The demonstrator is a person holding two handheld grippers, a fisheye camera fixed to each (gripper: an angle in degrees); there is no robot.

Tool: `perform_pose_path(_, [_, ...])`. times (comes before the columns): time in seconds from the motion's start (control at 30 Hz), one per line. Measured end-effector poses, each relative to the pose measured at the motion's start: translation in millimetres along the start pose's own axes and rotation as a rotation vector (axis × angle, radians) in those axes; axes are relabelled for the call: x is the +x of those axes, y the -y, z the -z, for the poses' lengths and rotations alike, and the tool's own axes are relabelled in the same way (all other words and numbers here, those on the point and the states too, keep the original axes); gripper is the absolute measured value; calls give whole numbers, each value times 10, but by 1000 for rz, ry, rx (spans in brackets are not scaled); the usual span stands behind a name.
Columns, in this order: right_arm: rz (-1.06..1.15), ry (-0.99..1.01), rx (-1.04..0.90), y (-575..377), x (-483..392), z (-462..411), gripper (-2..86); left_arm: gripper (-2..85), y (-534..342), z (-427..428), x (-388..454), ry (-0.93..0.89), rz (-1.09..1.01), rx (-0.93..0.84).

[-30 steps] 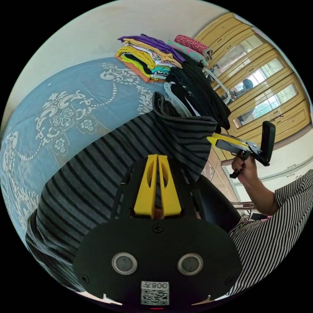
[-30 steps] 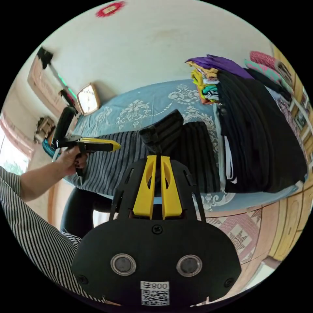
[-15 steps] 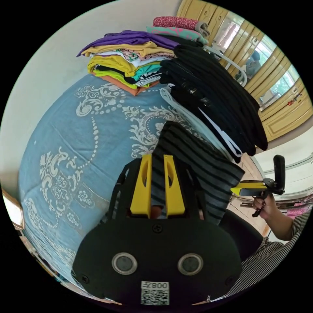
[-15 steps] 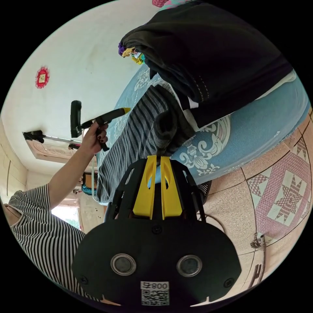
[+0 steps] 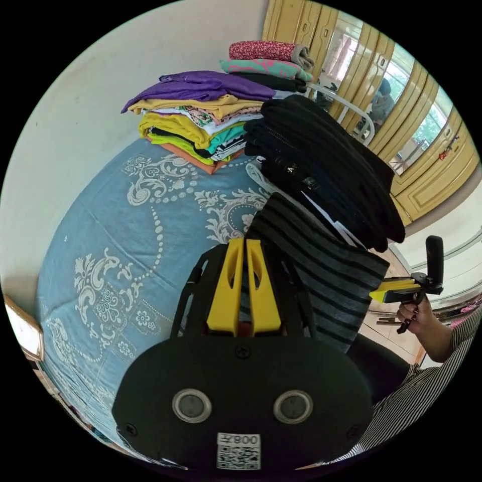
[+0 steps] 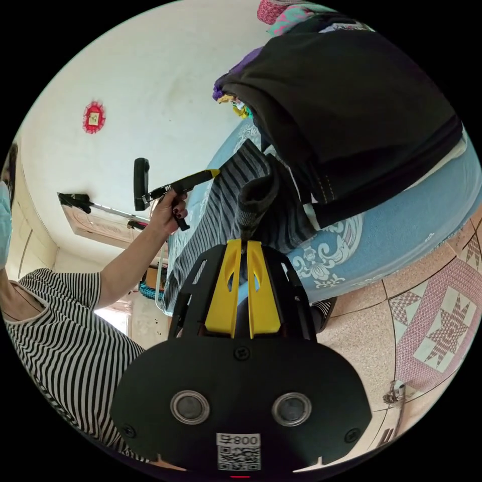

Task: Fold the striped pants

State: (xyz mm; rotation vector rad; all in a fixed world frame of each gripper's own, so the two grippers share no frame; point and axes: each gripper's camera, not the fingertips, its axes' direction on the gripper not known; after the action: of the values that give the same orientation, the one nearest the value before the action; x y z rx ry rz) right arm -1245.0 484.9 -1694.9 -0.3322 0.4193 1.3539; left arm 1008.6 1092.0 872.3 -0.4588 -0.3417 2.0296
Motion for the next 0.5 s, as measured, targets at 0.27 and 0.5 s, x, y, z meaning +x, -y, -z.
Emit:
perform_pose_path(0.27, [-225,103,-39,36,792,-254,15,16,-121,-240,-48,67,36,-114])
perform_pose_path(0.5, [-180,-29,-19,24,752,53,2,18,-972,700,-485,7,239,71])
